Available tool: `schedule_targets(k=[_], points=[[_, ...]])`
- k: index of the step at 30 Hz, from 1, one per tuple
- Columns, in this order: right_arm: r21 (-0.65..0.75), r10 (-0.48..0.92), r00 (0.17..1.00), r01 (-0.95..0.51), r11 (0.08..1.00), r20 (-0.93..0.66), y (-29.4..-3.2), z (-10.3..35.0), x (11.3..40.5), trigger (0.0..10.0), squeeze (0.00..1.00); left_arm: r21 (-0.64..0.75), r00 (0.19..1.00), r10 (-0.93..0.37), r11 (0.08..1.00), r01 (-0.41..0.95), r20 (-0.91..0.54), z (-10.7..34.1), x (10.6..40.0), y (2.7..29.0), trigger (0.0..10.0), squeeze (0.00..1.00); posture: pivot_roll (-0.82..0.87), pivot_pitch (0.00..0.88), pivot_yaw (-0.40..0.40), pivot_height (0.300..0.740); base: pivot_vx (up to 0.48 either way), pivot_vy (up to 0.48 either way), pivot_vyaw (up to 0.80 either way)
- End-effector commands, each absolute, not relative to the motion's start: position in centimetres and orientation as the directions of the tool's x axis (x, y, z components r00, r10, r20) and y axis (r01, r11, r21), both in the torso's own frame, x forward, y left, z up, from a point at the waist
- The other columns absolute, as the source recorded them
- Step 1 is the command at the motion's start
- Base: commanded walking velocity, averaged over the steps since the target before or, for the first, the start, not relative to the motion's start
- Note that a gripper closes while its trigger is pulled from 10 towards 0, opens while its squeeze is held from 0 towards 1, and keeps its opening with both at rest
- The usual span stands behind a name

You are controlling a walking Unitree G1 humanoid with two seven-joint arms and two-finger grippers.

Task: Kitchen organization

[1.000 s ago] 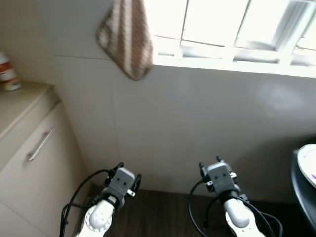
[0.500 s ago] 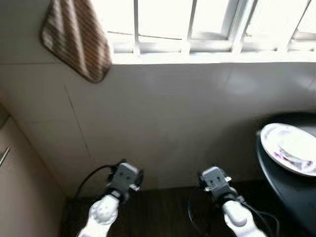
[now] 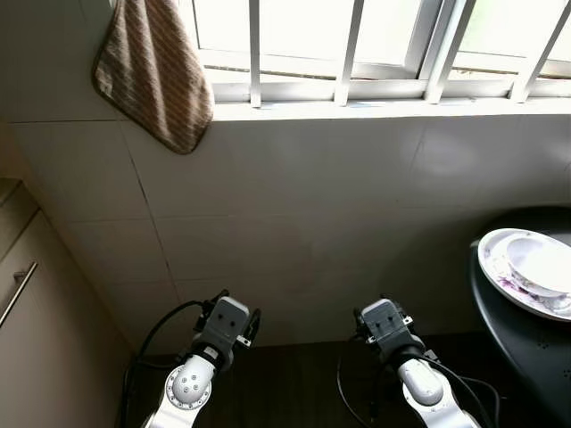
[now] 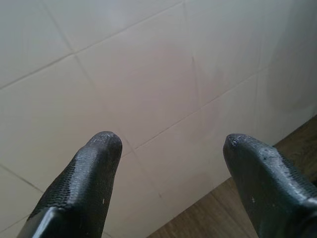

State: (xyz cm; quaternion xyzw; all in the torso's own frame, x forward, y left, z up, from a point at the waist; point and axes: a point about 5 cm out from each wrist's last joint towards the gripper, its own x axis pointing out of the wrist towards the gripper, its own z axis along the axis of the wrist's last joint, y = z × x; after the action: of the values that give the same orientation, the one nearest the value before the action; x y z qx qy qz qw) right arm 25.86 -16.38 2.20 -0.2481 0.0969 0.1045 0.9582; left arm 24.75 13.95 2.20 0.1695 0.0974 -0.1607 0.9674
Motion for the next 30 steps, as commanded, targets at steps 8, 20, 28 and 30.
schedule_targets(k=[8,20,28,30], points=[[-0.54,0.139,0.982,-0.187,0.82,-0.129,-16.4,3.5,26.1,10.0,0.0,0.297,0.931,-0.285,0.89,0.345,-0.227,2.4,24.9,13.8,10.0,0.0,0.05,0.0,-0.022,0.74,0.0,-0.298,0.0],[-0.639,0.162,0.97,-0.008,0.769,0.183,-15.9,7.0,25.9,10.0,0.0,0.297,0.935,-0.278,0.894,0.335,-0.219,2.5,24.9,13.9,10.0,0.0,0.06,0.0,-0.03,0.74,0.0,-0.084,0.0],[-0.636,0.131,0.969,0.033,0.771,0.208,-16.2,7.8,26.8,10.0,0.0,0.279,0.939,-0.283,0.902,0.33,-0.198,2.8,24.9,13.9,10.0,0.0,0.06,0.0,-0.022,0.74,0.0,0.0,0.0],[-0.665,0.124,0.969,0.05,0.746,0.212,-16.5,8.2,27.3,10.0,0.0,0.277,0.938,-0.287,0.901,0.333,-0.194,2.8,24.9,13.9,10.0,0.0,0.06,0.0,-0.022,0.74,0.0,0.0,0.0]])
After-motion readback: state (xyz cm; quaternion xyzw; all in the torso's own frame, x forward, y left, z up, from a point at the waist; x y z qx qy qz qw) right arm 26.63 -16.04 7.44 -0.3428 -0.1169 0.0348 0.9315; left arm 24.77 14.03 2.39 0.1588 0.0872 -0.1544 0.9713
